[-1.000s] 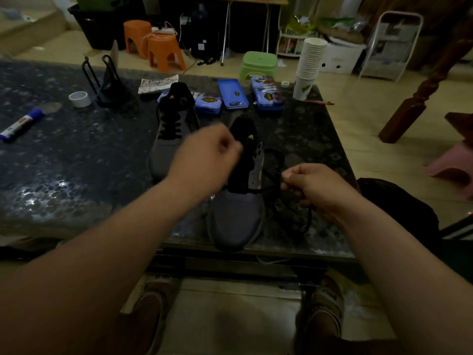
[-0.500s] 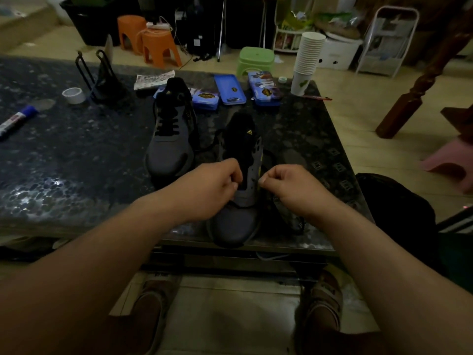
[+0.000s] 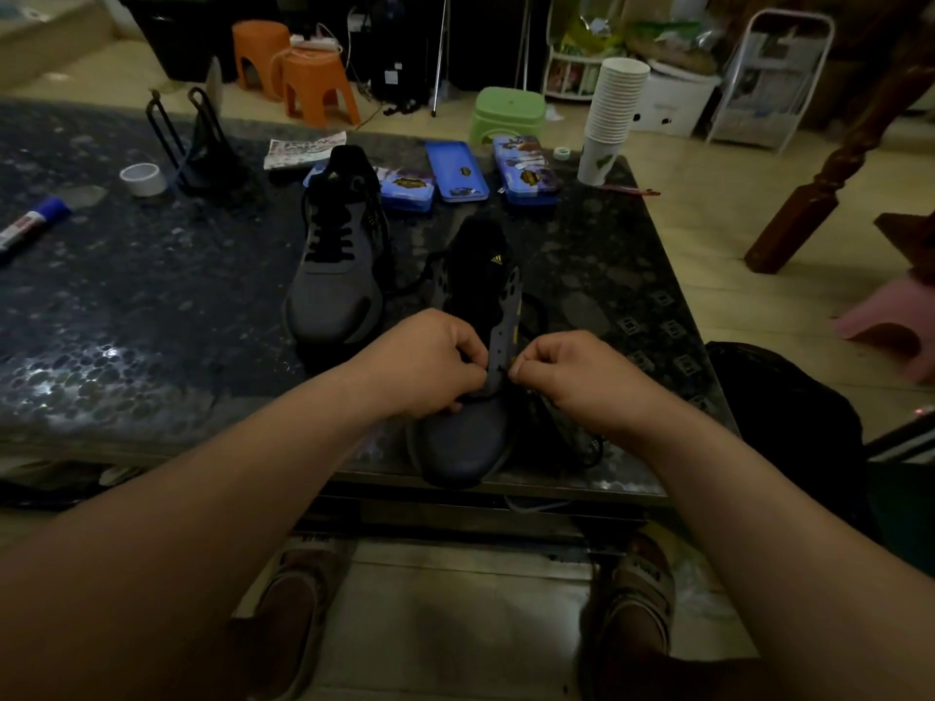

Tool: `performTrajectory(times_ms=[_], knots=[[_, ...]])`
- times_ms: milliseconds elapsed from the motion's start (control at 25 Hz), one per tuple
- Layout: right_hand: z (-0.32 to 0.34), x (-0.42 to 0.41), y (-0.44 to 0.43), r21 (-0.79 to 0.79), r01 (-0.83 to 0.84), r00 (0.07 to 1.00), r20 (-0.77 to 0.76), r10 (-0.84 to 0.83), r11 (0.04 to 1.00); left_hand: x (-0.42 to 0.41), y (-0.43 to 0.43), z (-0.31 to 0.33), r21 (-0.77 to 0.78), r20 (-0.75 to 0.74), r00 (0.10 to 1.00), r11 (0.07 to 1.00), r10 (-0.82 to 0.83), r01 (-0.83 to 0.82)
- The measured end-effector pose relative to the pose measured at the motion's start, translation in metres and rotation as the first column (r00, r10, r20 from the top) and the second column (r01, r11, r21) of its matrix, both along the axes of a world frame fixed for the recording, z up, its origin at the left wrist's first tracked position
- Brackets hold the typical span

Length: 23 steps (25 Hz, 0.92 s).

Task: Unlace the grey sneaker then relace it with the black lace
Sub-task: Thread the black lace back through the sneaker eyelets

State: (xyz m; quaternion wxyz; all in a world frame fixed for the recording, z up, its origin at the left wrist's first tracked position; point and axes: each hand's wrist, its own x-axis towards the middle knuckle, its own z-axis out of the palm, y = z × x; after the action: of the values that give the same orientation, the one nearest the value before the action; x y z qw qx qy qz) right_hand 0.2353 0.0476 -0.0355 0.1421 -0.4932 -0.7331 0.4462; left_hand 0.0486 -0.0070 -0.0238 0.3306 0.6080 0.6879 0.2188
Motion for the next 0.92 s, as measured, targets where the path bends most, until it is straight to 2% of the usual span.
performTrajectory(times_ms=[160,480,720,840,920], knots=[[0.003,-0.002,-0.001,-0.003,-0.025,1.000,0.008,0.025,1.000,-0.002,0.002,-0.002,-0.022,0.067,0.998,1.000,0.021,-0.020],[-0.004,-0.008,0.000,0.098,-0.011,0.999,0.054,0.005,0.995,-0.001,0.001,-0.004,0.029,0.025,0.997,0.997,-0.074,0.073],[-0.013,-0.002,-0.005,0.114,0.035,0.999,-0.039,-0.031,0.993,0.001,0.014,-0.004,0.006,-0.150,0.979,0.990,-0.139,0.141],[-0.010,-0.002,-0.010,0.079,0.032,0.999,-0.004,-0.032,0.996,0.000,0.016,-0.009,0.043,-0.199,0.972,0.990,-0.123,0.134],[-0.010,-0.004,-0.017,0.072,0.048,0.997,0.050,-0.052,0.996,0.000,0.013,-0.013,0.128,-0.249,0.966,0.985,-0.077,0.111]])
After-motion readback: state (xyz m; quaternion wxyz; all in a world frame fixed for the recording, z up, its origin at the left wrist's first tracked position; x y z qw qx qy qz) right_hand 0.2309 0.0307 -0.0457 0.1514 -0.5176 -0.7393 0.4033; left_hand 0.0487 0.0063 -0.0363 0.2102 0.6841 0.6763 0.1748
